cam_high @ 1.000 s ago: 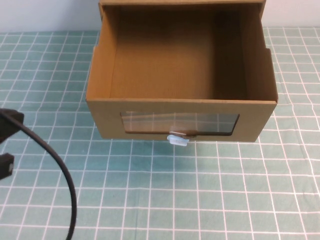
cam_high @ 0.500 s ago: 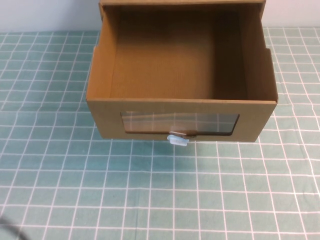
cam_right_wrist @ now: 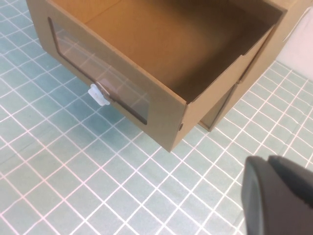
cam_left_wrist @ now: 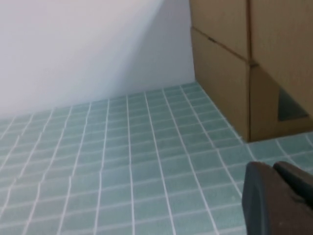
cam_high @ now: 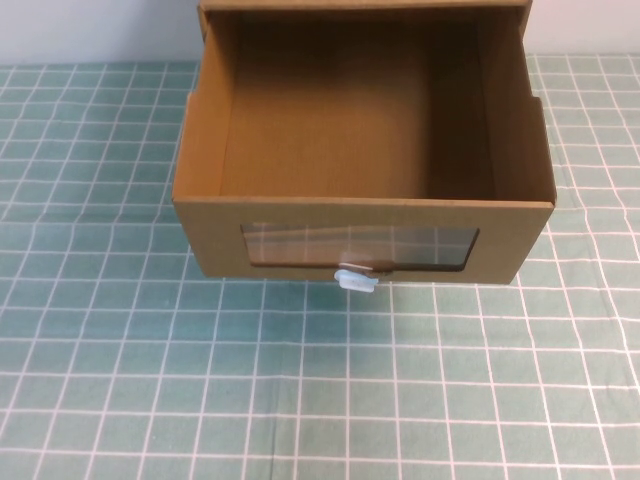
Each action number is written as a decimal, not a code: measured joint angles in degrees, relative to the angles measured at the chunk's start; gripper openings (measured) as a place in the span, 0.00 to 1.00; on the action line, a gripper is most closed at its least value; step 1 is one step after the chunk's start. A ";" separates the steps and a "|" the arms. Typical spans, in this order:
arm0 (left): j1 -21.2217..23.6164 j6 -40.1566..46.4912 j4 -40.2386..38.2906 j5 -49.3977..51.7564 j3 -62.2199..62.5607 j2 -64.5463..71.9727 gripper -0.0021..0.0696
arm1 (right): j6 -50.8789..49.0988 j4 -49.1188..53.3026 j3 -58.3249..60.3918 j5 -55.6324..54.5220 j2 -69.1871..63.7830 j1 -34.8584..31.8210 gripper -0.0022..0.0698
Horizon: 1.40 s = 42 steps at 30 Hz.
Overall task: Open the shoe box
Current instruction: 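Pull the top drawer of the cardboard box fully open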
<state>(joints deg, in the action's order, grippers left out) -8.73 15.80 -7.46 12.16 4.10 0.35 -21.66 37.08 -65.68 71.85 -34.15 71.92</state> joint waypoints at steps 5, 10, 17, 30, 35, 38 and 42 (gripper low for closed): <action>0.19 -1.59 0.24 0.78 -5.28 -0.87 0.02 | 0.00 -0.08 0.00 0.00 0.00 0.00 0.01; 0.19 -1.72 1.09 5.58 -5.61 -0.87 0.02 | 0.00 -0.08 0.00 0.00 0.00 0.00 0.01; 0.19 -2.26 1.60 10.24 -5.61 -0.94 0.02 | 0.00 -0.08 0.00 0.00 0.00 0.00 0.01; 0.19 -8.53 1.67 10.36 -5.61 -0.94 0.02 | 0.00 -0.12 0.00 0.00 0.00 0.00 0.01; 0.19 -8.61 1.67 10.36 -5.61 -0.99 0.02 | 0.00 -0.12 0.00 0.00 0.00 0.00 0.01; 0.19 -8.61 1.67 10.36 -5.61 -0.99 0.02 | 0.00 -0.12 0.00 0.00 0.00 0.00 0.01; 0.19 -8.61 1.67 10.36 -5.61 -0.99 0.02 | 0.00 -0.22 0.00 0.00 0.00 0.00 0.01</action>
<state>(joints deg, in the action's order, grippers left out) -8.54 7.18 -5.79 22.52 -1.50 -0.64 -21.66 36.86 -65.68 71.85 -34.15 71.92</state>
